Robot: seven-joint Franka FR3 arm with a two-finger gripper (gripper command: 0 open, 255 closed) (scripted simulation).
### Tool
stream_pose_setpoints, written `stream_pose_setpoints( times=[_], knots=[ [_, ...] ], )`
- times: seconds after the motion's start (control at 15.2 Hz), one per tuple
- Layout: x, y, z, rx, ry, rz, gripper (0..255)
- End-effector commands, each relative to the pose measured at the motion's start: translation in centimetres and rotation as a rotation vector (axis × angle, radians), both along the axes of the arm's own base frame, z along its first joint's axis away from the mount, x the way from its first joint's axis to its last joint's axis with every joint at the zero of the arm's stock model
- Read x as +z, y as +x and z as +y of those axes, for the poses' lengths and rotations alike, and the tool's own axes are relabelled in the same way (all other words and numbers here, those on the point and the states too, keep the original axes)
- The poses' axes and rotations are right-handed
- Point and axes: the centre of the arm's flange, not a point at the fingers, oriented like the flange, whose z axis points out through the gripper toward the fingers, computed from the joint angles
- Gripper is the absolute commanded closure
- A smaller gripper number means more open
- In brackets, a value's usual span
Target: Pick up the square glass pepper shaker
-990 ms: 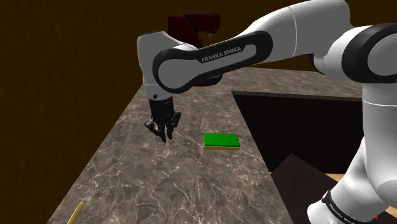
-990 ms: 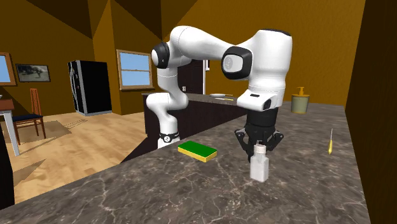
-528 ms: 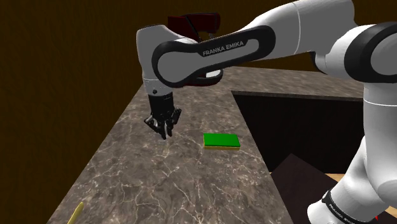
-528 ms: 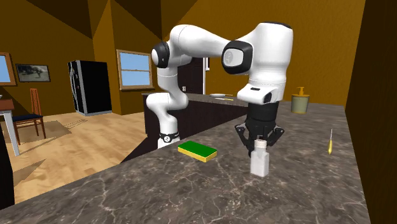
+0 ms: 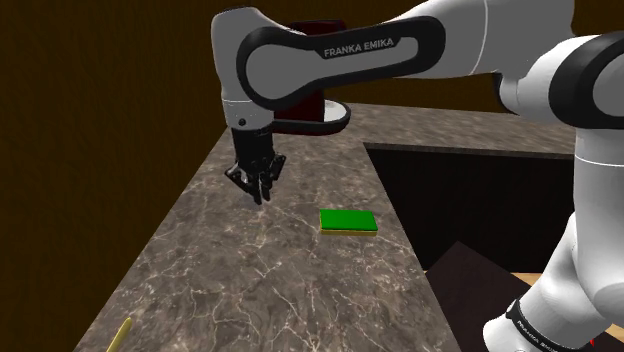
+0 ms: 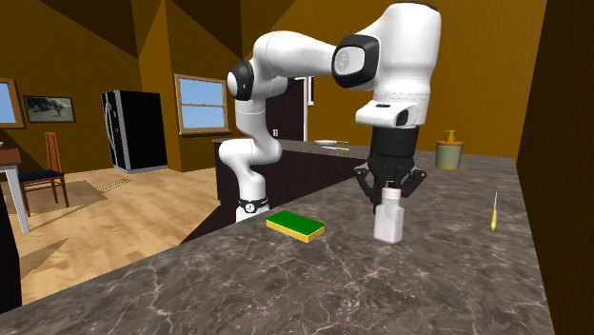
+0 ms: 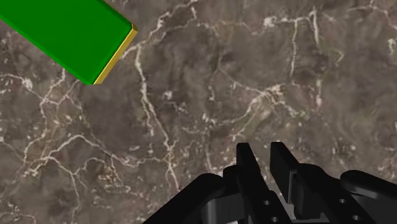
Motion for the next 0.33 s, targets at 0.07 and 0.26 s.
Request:
stream_pose_setpoints(
  times=[0.07,0.26],
  knots=[
    [1.6,0.1,0.0,0.000,0.000,0.000,255],
    [2.2,0.1,0.0,0.000,0.000,0.000,255]
  ],
)
